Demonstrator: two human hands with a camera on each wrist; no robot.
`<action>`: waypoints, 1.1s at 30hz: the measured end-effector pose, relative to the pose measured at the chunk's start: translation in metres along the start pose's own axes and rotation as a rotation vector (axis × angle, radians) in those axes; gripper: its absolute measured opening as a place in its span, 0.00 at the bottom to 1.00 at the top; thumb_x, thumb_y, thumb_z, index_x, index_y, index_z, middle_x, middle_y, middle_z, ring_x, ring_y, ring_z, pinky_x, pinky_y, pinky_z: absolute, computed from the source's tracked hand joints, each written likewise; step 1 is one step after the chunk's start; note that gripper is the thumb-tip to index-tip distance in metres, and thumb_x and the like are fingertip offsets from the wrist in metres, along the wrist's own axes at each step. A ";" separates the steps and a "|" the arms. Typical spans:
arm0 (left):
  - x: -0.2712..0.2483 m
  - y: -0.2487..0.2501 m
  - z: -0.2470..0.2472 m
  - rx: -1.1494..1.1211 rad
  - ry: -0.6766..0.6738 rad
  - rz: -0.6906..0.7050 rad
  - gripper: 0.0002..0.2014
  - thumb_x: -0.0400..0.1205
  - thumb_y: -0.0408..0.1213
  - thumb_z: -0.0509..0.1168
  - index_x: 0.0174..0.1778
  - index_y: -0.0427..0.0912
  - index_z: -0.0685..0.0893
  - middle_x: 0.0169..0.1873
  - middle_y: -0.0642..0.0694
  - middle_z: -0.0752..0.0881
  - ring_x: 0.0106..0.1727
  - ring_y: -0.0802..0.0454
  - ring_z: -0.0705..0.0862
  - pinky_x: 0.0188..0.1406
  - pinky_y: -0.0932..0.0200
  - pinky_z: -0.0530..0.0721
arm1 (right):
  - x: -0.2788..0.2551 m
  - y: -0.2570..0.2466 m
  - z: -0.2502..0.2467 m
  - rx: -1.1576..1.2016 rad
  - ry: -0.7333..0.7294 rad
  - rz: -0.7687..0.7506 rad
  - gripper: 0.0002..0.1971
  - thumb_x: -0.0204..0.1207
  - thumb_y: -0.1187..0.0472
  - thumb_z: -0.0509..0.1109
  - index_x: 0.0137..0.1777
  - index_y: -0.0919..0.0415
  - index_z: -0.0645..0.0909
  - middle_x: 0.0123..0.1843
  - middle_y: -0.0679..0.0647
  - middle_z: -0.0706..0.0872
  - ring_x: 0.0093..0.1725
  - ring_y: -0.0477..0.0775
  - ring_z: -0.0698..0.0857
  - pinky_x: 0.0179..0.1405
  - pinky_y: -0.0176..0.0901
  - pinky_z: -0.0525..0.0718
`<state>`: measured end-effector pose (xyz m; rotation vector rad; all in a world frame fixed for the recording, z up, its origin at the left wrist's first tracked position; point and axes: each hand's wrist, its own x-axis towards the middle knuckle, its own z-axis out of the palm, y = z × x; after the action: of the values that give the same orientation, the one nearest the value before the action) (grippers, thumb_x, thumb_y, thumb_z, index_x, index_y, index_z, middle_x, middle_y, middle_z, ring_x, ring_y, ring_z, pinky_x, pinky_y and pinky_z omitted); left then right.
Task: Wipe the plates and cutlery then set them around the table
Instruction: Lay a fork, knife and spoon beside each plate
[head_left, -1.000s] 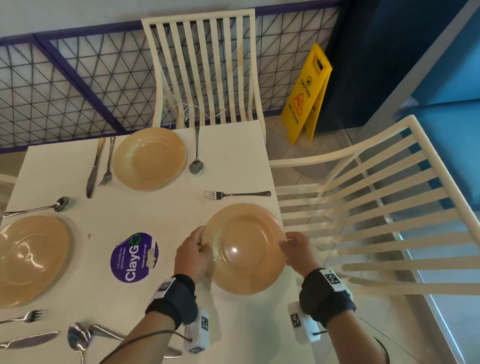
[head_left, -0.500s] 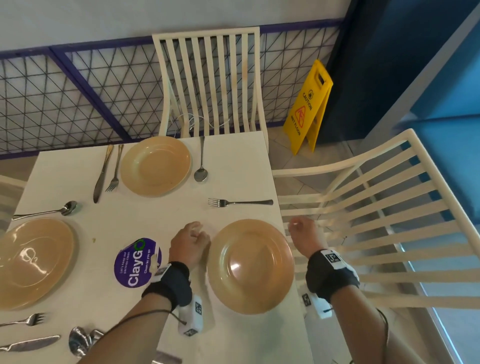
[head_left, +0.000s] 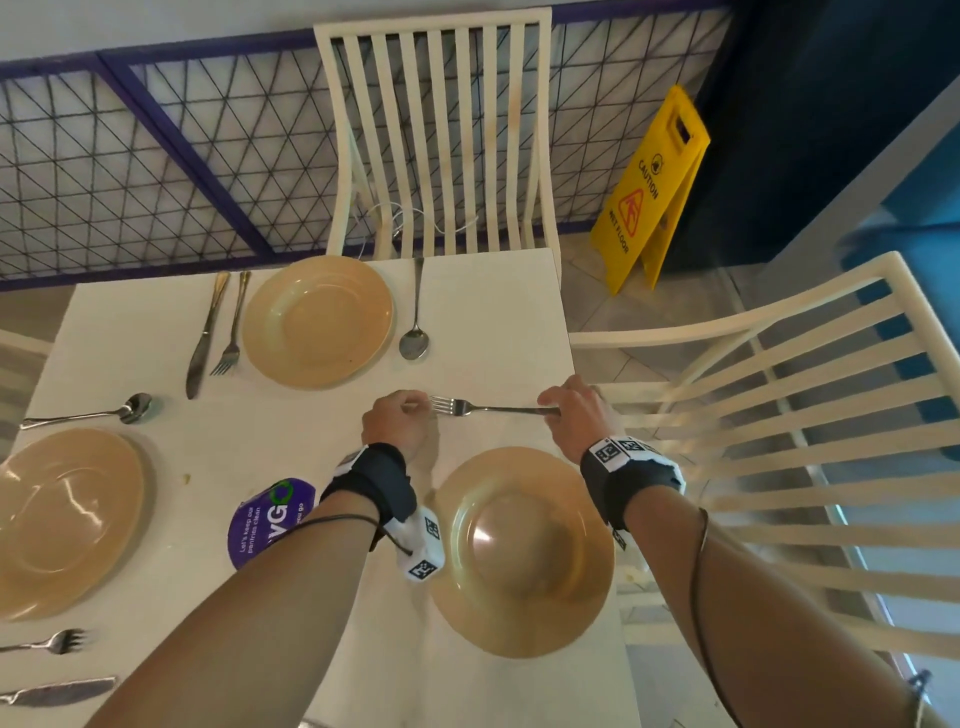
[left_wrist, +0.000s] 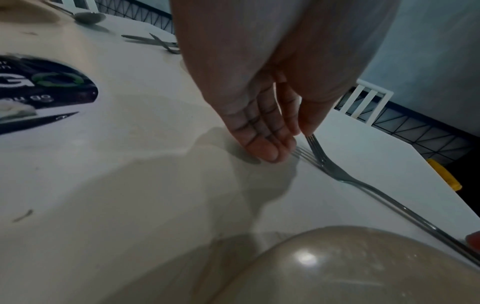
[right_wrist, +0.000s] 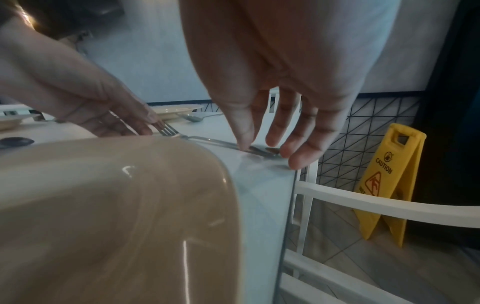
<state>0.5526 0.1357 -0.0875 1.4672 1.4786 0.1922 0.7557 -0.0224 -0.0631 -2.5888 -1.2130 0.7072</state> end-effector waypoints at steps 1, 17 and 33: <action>-0.007 0.005 0.000 0.010 0.003 0.009 0.06 0.74 0.47 0.69 0.35 0.63 0.90 0.40 0.48 0.93 0.51 0.38 0.91 0.57 0.43 0.91 | 0.000 0.001 0.001 -0.008 0.003 -0.008 0.13 0.85 0.60 0.66 0.66 0.50 0.85 0.65 0.52 0.80 0.68 0.59 0.78 0.61 0.53 0.82; -0.045 -0.005 0.011 0.028 0.062 0.031 0.07 0.79 0.39 0.69 0.38 0.53 0.90 0.38 0.49 0.93 0.46 0.44 0.91 0.58 0.47 0.89 | -0.019 0.011 0.008 0.021 0.029 0.010 0.12 0.83 0.65 0.66 0.58 0.52 0.89 0.59 0.55 0.82 0.60 0.60 0.81 0.53 0.49 0.82; -0.067 -0.015 -0.021 0.039 0.031 0.073 0.10 0.77 0.46 0.63 0.41 0.53 0.91 0.39 0.50 0.92 0.48 0.45 0.90 0.57 0.52 0.87 | -0.035 -0.002 -0.009 0.104 0.062 0.055 0.12 0.81 0.63 0.68 0.62 0.51 0.86 0.64 0.53 0.80 0.64 0.58 0.81 0.53 0.53 0.86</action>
<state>0.5117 0.0882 -0.0533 1.5576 1.4613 0.2326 0.7399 -0.0478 -0.0427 -2.5477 -1.0615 0.6770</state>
